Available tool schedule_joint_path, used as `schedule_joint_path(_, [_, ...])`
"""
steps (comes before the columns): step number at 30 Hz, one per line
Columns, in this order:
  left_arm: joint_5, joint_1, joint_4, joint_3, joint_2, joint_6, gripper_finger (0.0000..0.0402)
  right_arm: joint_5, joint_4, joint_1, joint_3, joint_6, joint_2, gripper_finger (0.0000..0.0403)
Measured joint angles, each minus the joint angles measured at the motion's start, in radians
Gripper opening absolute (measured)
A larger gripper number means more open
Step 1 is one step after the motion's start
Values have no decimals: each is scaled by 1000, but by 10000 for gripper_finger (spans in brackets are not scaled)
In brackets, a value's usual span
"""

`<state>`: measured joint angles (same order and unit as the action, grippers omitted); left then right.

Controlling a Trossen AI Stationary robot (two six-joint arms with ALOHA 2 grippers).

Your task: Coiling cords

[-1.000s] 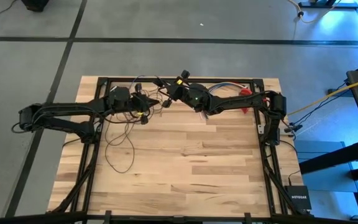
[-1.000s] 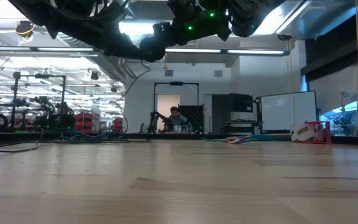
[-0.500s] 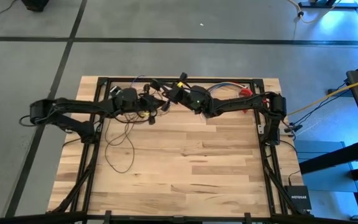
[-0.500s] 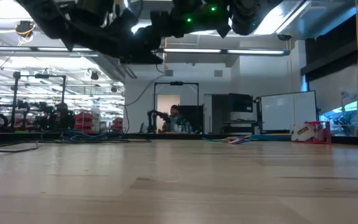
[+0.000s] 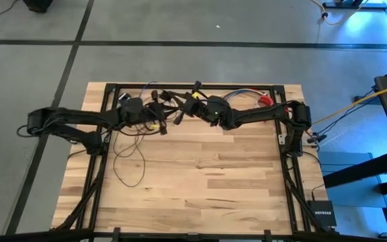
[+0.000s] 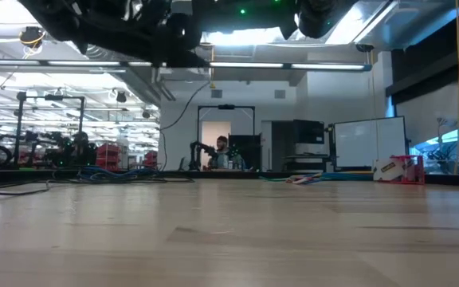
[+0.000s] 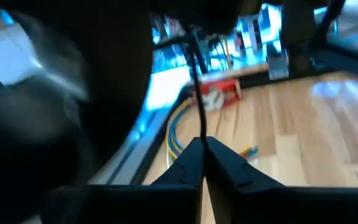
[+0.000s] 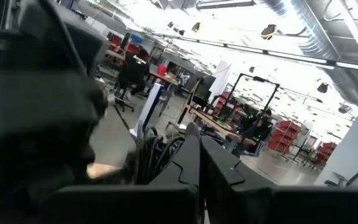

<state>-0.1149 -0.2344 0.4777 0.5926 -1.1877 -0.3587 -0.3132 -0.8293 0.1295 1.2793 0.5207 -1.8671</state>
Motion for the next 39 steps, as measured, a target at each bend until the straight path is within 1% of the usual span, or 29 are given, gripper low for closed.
schedule_joint_path(5, [1, 19, 65, 1, 12, -25, 3, 18, 15, 0, 0, -14, -1, 5])
schedule_joint_path(9, [-39, 13, 63, 2, 7, -42, 3, 25, 19, 2, 0, -50, -2, 5])
schedule_joint_path(12, [-56, 0, 66, 2, 5, -37, 4, 53, 17, 2, 5, -100, -3, 5])
schedule_joint_path(15, [-58, -1, 76, 2, 4, -20, 2, 64, 25, 2, 28, -187, -4, 5])
schedule_joint_path(18, [-65, -1, 71, 2, 5, -19, 3, 63, 21, 0, 29, -232, -4, 5])
schedule_joint_path(22, [-74, -1, 15, 2, 5, -22, 6, 40, 27, -14, 28, -221, -2, 5])
schedule_joint_path(27, [-132, -6, -57, 5, 6, -38, 7, 17, 59, -20, 28, -181, 40, 5])
schedule_joint_path(29, [-156, -10, -66, 5, 8, -46, 7, 15, 103, -19, 27, -176, 61, 5])
schedule_joint_path(33, [-162, -10, -75, 5, 6, -97, 7, 13, 188, -19, 27, -172, 93, 5])
schedule_joint_path(39, [-175, -10, -92, 4, 6, -153, 7, 13, 337, -26, 28, -78, 143, 5])
